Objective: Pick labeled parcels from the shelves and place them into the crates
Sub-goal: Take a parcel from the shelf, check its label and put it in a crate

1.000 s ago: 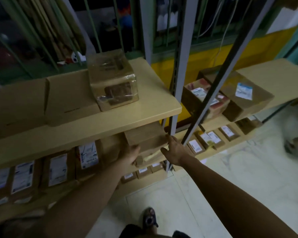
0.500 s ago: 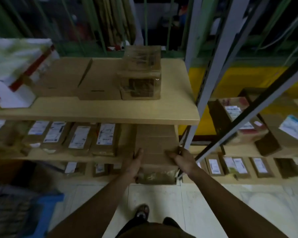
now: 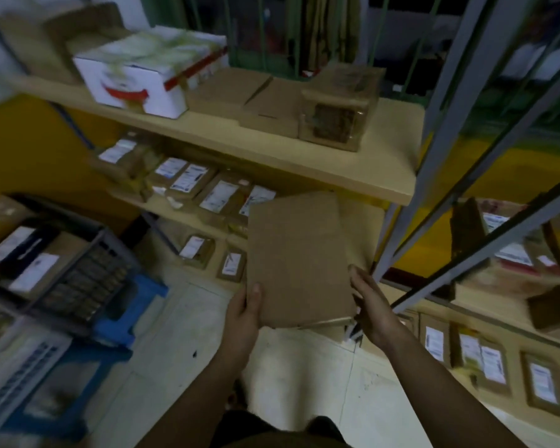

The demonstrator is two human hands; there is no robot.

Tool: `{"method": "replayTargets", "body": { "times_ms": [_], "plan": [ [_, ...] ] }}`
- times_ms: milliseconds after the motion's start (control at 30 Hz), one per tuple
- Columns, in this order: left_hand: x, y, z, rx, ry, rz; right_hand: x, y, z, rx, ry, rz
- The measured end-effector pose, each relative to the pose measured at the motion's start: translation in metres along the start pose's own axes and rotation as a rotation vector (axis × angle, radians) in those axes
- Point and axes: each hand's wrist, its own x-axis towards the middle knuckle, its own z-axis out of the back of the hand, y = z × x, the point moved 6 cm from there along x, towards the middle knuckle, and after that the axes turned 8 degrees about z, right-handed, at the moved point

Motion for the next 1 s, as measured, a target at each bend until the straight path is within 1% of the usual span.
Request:
{"method": "replayTargets", "body": {
  "times_ms": [100,167,233,267,333,367,400,500,600,633,767,867,900,1000],
  "plan": [
    [-0.014,0.002,0.035,-0.060,0.006,-0.008,-0.006,-0.007,-0.023,0.158,0.050,-0.101],
    [-0.017,0.000,0.058,-0.057,-0.041,-0.023,-0.012,-0.006,-0.044,0.175,0.144,-0.103],
    [-0.020,-0.008,0.078,0.050,-0.090,-0.084,-0.019,0.000,-0.064,0.090,0.199,-0.031],
    [-0.020,-0.016,0.085,0.158,-0.098,-0.138,-0.021,0.002,-0.072,0.052,0.196,0.010],
    [-0.018,-0.028,0.091,0.351,-0.062,-0.198,-0.028,0.005,-0.089,0.018,0.177,0.077],
    [-0.017,-0.034,0.091,0.401,-0.044,-0.232,-0.032,0.006,-0.097,0.004,0.167,0.111],
    [-0.020,-0.040,0.090,0.397,-0.020,-0.236,-0.036,0.007,-0.108,-0.019,0.164,0.145],
    [-0.027,-0.046,0.089,0.222,0.059,-0.146,-0.048,0.008,-0.134,-0.067,0.118,0.210],
    [-0.028,-0.045,0.100,0.185,0.064,-0.197,-0.059,0.007,-0.153,-0.049,0.089,0.264],
    [-0.027,-0.043,0.104,0.164,0.068,-0.187,-0.061,0.006,-0.157,-0.042,0.078,0.271],
    [-0.032,-0.043,0.113,0.113,0.073,-0.168,-0.074,0.009,-0.167,-0.014,0.012,0.255],
    [-0.036,-0.052,0.119,0.048,0.094,-0.158,-0.081,0.013,-0.164,0.134,-0.003,0.200],
    [-0.035,-0.055,0.121,0.023,0.105,-0.137,-0.082,0.018,-0.162,0.140,0.005,0.220],
    [-0.032,-0.065,0.127,0.030,0.151,-0.143,-0.080,0.036,-0.155,-0.004,-0.006,0.369]
  ]
}}
